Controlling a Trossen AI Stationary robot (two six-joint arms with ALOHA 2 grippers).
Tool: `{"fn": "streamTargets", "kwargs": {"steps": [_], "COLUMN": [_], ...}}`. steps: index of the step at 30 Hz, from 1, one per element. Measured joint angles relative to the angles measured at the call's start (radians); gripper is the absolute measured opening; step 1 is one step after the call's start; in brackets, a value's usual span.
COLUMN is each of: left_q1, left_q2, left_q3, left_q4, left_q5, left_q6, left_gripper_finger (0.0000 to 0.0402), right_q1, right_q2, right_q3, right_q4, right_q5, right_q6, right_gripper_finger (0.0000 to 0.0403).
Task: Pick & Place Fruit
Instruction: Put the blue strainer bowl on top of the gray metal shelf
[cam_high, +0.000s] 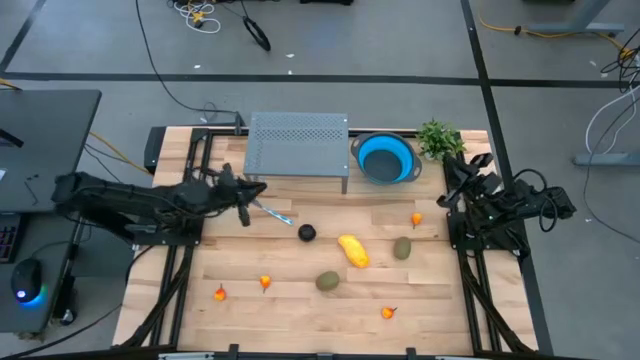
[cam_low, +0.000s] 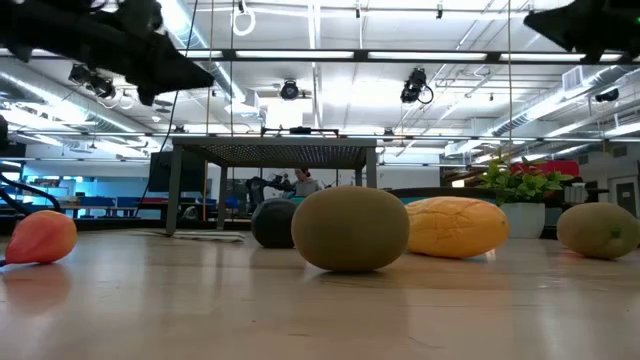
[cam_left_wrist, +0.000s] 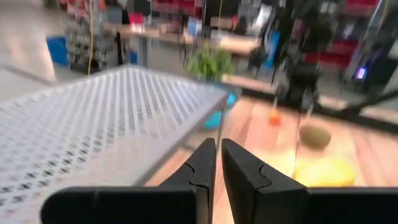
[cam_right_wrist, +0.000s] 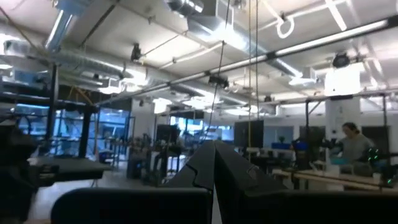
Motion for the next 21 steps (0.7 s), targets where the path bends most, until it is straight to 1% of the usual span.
{"fn": "streamTargets", "kwargs": {"steps": [6,12,14,17,19,21], "left_q1": [-0.047,-0.101,-0.120,-0.137,-0.142,-0.138], "left_q2": [0.208,0.338,0.369,0.423,0.460,0.504], "left_q3": [0.115,0.212,0.232,0.259,0.282,0.320], "left_q4": [-0.011,-0.011,-0.009,0.012,0.025,0.045], "left_q5": [-0.034,-0.057,-0.084,-0.130,-0.156,-0.167], "left_q6": [-0.001,-0.014,-0.020,-0.006,0.018,0.016], "left_gripper_finger": [0.0090,0.0134,0.0142,0.0146,0.0146,0.0146], "right_q1": [0.008,0.029,0.029,0.029,0.029,0.029], "right_q2": [0.000,0.015,0.029,0.059,0.090,0.120], "right_q3": [0.002,0.003,0.014,0.041,0.063,0.084], "right_q4": [-0.036,-0.047,-0.095,-0.221,-0.235,-0.238], "right_q5": [0.004,-0.018,-0.013,-0.004,0.021,0.022], "right_q6": [0.102,0.132,0.134,0.200,0.227,0.243], "right_gripper_finger": [0.0009,0.0009,0.0009,0.0009,0.0009,0.0009]}}
